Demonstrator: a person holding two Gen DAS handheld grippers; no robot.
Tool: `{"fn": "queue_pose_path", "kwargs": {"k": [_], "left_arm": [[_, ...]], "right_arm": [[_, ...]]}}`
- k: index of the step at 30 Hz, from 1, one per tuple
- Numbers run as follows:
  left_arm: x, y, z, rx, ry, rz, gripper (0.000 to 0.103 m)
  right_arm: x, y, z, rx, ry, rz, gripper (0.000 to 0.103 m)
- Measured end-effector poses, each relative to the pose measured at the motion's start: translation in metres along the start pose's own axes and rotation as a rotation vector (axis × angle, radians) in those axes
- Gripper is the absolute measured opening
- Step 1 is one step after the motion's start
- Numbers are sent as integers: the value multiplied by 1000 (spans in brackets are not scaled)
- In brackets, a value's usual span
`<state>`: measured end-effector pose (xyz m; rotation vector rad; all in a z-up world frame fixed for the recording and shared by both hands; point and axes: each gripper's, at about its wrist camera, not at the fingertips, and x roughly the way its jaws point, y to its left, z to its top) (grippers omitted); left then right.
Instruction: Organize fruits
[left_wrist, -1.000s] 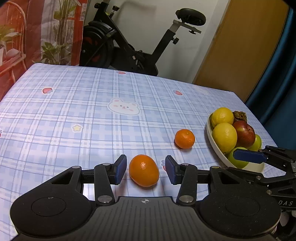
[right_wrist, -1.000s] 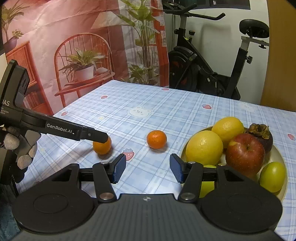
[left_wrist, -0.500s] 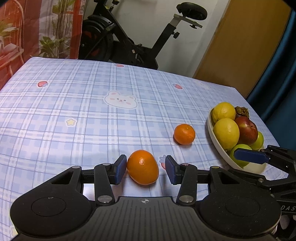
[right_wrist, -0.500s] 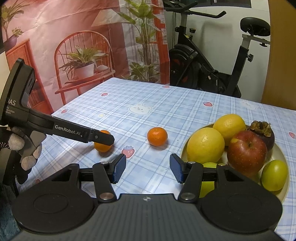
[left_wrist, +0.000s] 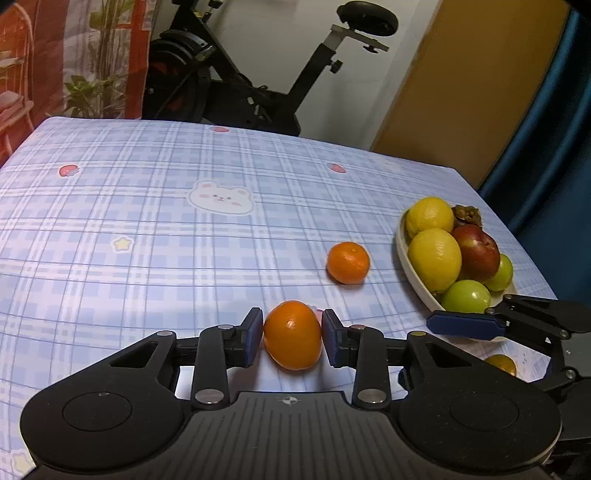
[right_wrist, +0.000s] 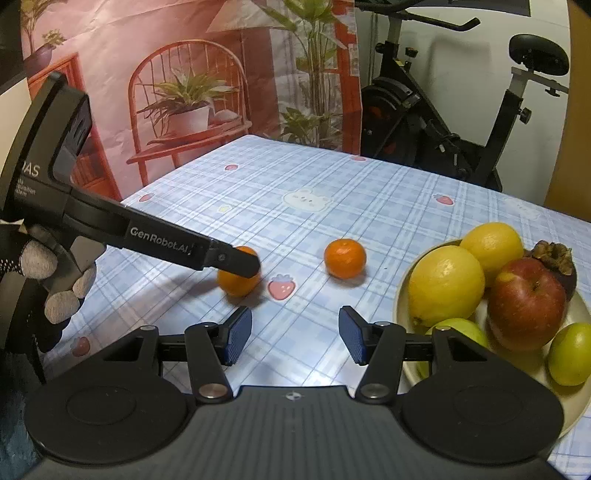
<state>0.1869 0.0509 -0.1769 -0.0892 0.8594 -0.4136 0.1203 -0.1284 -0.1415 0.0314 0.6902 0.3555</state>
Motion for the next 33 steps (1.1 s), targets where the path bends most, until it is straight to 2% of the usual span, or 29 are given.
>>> {"fn": "queue_pose_path", "kwargs": {"k": [8,12,17,27,33], "left_arm": [[-5,-5,-8,27,3,-15,36],[-9,-10,-15,53,3,-19,36],[-16,-16,-21,99,10,-18,36],[-28,-15,-38,120,20,-23,37],[-30,-13,-42,105,16,-26,37]], "right_arm": [[-22,-1,-2,-25,-8,-17,55],[-38,-4,-15,4,16,-1,49],[-50,7,-30,13,23,21,49],[-53,23,-28,-52,0,25,49],[-42,29,-33,-86,54,29,48]]}}
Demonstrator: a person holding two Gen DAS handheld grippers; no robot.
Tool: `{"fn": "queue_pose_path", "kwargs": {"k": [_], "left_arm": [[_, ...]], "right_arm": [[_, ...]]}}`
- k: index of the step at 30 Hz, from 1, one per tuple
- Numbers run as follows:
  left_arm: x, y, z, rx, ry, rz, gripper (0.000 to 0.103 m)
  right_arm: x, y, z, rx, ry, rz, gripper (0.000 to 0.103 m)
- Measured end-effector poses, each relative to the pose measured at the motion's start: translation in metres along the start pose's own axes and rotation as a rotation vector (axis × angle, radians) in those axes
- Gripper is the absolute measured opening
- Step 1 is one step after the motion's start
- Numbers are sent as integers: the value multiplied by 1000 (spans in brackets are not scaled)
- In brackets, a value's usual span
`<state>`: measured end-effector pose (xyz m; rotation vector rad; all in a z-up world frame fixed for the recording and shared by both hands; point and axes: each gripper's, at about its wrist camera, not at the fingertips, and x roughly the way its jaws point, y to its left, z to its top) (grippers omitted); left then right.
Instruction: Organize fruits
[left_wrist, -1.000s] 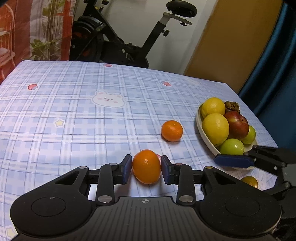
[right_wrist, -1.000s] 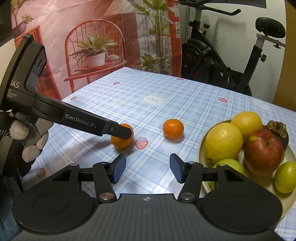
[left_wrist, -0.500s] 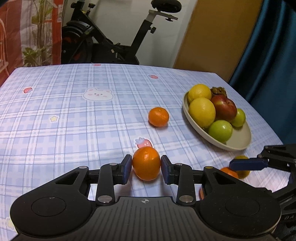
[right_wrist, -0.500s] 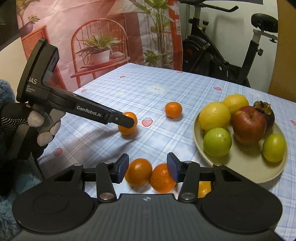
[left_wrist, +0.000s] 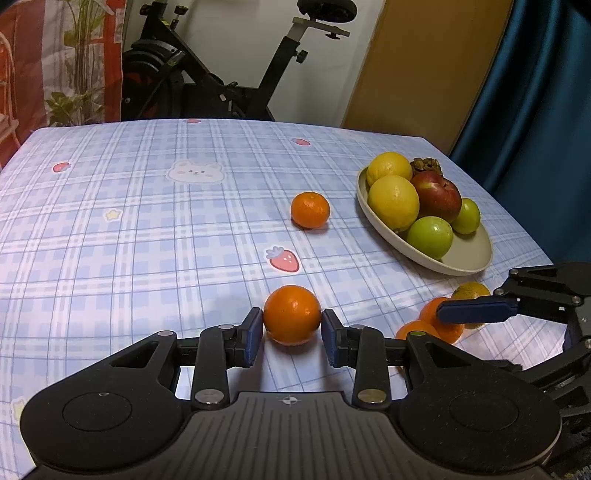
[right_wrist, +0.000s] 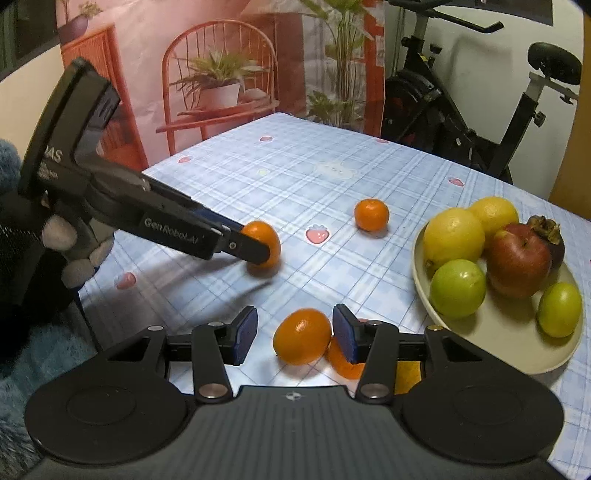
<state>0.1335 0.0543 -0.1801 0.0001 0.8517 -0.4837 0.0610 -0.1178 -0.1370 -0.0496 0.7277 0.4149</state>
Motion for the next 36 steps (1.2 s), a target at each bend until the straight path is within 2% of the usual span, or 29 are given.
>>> {"fn": "queue_pose_path", "kwargs": {"k": [8,28,31,36], "left_arm": [[-4,-3,-9,6,2,-7,37],[-8,-3,-20,0,2,-11,36],[-8,-1,-21,-9,0,-16,36],[-8,-1,-22,-8,-2,-13,36]], "right_arm": [[11,16,-1,-102,18,-23,48],[22,21,-5,-155,36,-23,47],[26,20,-9,-147,63,-28,38],[26,16,-12,-113,65,-24,38]]}}
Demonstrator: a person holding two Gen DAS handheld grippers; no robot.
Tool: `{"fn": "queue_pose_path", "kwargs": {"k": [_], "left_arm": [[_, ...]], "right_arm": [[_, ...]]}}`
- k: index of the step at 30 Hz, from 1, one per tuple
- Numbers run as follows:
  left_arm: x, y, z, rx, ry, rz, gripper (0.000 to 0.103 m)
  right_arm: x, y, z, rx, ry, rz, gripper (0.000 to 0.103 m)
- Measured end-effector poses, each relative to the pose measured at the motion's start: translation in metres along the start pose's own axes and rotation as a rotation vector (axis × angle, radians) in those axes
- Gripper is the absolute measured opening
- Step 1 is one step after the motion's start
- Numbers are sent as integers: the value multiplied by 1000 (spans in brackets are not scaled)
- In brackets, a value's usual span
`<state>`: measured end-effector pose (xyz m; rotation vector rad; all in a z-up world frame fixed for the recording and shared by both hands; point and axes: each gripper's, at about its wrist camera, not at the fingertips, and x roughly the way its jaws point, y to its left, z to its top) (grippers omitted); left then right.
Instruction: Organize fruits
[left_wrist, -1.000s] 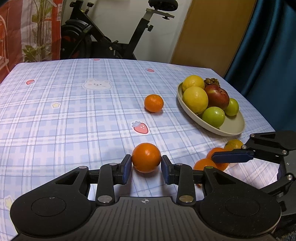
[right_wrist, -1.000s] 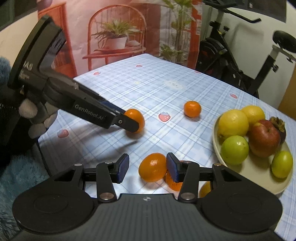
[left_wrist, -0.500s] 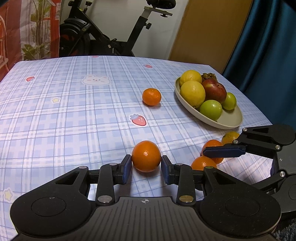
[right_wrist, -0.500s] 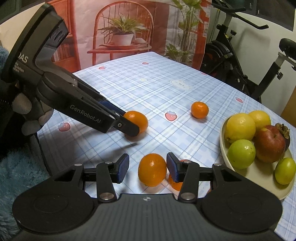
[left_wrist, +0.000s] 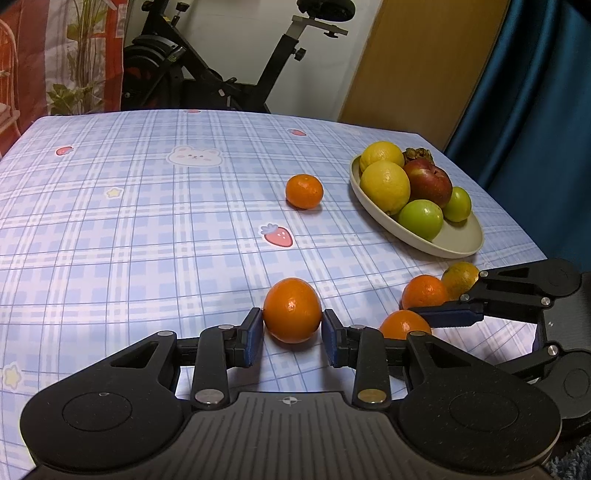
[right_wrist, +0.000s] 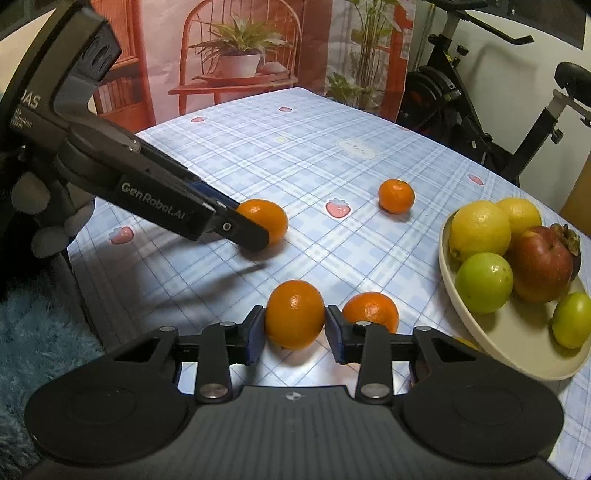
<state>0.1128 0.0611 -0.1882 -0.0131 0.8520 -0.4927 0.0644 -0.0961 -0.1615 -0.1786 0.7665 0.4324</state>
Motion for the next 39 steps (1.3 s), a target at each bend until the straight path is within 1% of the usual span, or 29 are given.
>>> {"fn": "queue_pose_path", "kwargs": {"k": [5,10,17,23,29,34,36,39], "left_arm": [[-1,-3,-1,11,-1,12,36],[-2,-8,-1,25,4,26,36],[-12,-13,0,12,-9,39,36],[-14,-19,0,22,0,64,36],[-17,-26,3,33,8,73,36],[-22,-26,13,-2,-13,80,36],[-24,-31,20,13,-27,93,36],[-27,-38,32,21,-56,83,36]], "right_arm": [[-1,-3,0,27,-12,10,38],[-3,-7,-1,67,-26,38,37],[-18,-11,0,105,-95,55,37],[-30,-20,-2,160,-154,57,37],[-42,-30,-5,210,-212,47,37],[-53,-43,-11,256,-260,20,37],[-58,-51,-13,274,-283,-1,37],[-65,-69,-20,331,-310,-37,37]]}}
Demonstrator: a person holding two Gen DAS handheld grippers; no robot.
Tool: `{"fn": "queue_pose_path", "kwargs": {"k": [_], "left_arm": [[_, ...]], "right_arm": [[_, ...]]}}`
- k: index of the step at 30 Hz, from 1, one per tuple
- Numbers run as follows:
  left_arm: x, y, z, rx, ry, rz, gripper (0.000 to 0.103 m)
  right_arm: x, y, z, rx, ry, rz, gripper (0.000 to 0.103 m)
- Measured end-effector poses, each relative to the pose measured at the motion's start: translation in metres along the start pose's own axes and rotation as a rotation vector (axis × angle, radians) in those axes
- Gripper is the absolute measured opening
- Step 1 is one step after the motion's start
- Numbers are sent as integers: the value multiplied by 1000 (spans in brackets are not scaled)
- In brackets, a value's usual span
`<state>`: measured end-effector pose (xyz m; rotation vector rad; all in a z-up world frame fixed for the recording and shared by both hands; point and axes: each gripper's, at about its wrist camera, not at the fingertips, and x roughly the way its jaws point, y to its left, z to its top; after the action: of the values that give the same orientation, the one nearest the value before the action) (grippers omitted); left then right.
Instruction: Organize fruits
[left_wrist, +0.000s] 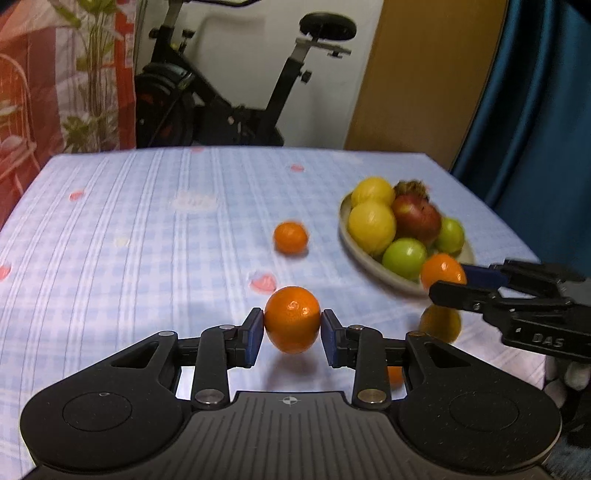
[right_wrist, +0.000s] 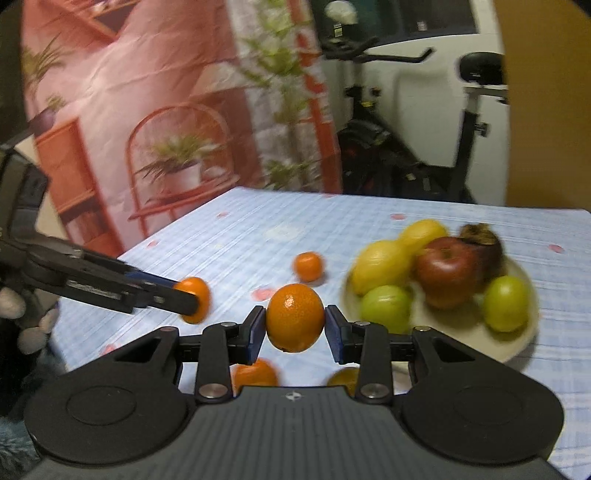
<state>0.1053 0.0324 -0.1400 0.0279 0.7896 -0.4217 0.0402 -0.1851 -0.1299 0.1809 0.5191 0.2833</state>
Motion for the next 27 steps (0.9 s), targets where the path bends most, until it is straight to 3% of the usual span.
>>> {"fn": "queue_pose_path", "kwargs": {"k": [7,13,22,27], "left_arm": [[13,-22,8,36,8,-18,36],[21,-37,18,59,11,-32,35],[45,-89,55,175,-27,-133,36],[78,-112,65,203,13,-166,36]], "right_arm": [[-11,-35,-3,91,-37,-64,37],[-11,-40,-5,90,-41,-87,37],[-14,-73,-8,117,-57,-208,37],[-15,-83,-12,58,-53,-286,37]]}}
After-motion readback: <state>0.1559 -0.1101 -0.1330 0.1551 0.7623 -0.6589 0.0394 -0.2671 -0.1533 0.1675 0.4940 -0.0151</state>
